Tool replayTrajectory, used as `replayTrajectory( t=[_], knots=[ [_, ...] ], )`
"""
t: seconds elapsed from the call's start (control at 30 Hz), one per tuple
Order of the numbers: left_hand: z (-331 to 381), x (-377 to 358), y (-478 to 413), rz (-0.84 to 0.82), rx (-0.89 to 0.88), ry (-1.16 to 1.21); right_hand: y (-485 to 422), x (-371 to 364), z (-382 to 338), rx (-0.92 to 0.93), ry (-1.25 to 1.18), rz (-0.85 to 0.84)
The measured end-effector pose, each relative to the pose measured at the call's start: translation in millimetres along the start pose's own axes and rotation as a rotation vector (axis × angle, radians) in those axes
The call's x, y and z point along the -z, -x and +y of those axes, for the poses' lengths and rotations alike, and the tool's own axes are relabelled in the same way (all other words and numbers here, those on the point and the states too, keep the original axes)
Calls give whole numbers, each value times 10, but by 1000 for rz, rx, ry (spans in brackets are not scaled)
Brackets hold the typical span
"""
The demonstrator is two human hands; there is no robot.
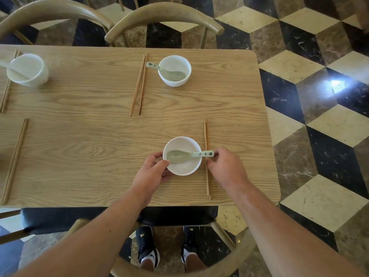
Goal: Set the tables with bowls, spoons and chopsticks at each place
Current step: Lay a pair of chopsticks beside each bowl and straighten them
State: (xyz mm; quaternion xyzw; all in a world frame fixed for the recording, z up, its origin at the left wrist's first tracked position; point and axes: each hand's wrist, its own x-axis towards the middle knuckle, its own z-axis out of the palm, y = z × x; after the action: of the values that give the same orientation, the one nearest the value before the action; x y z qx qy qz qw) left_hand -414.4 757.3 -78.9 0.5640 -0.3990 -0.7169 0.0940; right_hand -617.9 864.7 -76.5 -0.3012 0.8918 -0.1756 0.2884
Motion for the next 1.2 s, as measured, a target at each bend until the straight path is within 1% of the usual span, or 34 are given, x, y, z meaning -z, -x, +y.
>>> replayTrajectory(
  t=[0.07, 0.13, 0.2, 0.23, 0.3, 0.4, 0.5, 0.73, 0.9, 0.93, 1.0, 1.1, 1.17, 1.2],
  knots=[
    [4, 2, 4, -4, 1, 0, 10, 130, 9, -44, -94, 48],
    [5, 7, 10, -7, 1, 5, 40, 253, -19, -88, -254, 50],
    [9, 8, 16, -7, 0, 7, 65, 321, -101, -101, -379, -40],
    [11, 7, 17, -8, 2, 6, 64, 320, -138, -91, -390, -97],
    [20, 2, 21, -4, 6, 3, 37, 271, -193, -80, -396, -179],
    [30, -3, 35, -1, 8, -4, -27, 187, -231, -66, -413, -214],
    [32, -5, 47, 1, 7, -16, -62, 145, -227, -48, -362, -208],
    [84, -21, 105, 1, 3, -29, -72, 137, -217, -67, -344, -212],
    [192, 20, 157, -35, 79, -10, 17, 227, -302, -95, -292, -206],
    [231, 48, 182, -22, 82, -44, 60, 288, -321, -92, -242, -183],
    [345, 144, 295, 36, 48, -254, 185, 449, -338, -73, -120, -93],
    [558, 339, 532, 120, -90, -667, 488, 727, -355, -56, -37, 17],
    [720, 428, 694, 150, -198, -931, 743, 884, -369, -8, 52, 33],
    [819, 440, 779, 144, -263, -1025, 879, 957, -396, 19, 92, 31]
  ],
)
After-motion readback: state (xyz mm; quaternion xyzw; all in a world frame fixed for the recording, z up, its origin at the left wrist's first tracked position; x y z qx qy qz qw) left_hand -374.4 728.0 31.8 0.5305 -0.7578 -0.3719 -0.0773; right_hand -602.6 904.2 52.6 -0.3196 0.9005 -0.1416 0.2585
